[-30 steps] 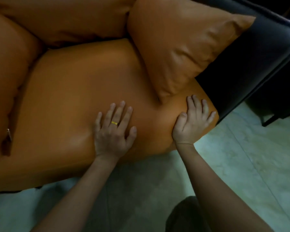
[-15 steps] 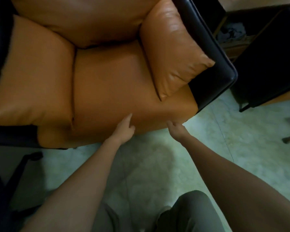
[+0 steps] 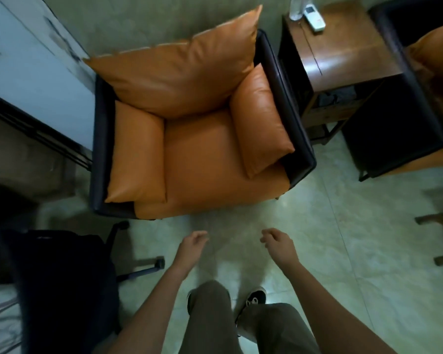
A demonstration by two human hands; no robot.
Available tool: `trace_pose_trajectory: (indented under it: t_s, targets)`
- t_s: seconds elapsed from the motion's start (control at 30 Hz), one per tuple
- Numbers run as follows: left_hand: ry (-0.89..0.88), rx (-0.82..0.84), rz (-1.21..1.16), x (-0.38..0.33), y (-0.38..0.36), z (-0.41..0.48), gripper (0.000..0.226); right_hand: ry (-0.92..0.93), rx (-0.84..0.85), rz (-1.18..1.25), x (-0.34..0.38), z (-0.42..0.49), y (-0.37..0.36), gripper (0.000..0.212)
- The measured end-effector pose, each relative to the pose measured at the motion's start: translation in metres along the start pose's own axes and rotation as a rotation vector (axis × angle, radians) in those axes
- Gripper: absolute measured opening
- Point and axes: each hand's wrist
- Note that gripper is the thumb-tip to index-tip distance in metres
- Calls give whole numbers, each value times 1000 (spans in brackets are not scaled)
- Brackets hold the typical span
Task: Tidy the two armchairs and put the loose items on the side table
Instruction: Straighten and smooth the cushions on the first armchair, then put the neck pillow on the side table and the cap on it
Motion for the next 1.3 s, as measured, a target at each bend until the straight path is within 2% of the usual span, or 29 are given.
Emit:
trace_pose_trajectory:
  t_s: [0.23,0.4,0.5,0.67,0.83,0.93,1.1,1.3]
  targets:
    - [-39,15,23,-44,21,-34,22,-156,37,-32,7,-19,39,31]
    - [-101,82,113,-71,38,-3,25,-139,91,-84,54,9,51,34]
    - [-104,107,160,-84,50,12,31,-109,68,-80,80,22,57,35]
    - [-101,123,216,-105,61,37,35,-98,103,-149,95,39,61,39]
    - [-135,183,305,-128,60,65,38,-194,131,-78,107,59,86,38]
    - [-155,196,307,-145,54,73,36,-218,112,-56,110,65,100,41]
    - [-205,320,420,-162,29,86,36,-235,56,-27,103,46,120,44]
    - [-315,527,662,-182,-25,91,40,-311,-166,160,53,-2,152,45]
Point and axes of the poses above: each hand's wrist, its own z-axis towards the middle knuckle, its own y-axis out of the back of the hand, x = y × z, and after that the axes turned 1 degree about -x, right-handed
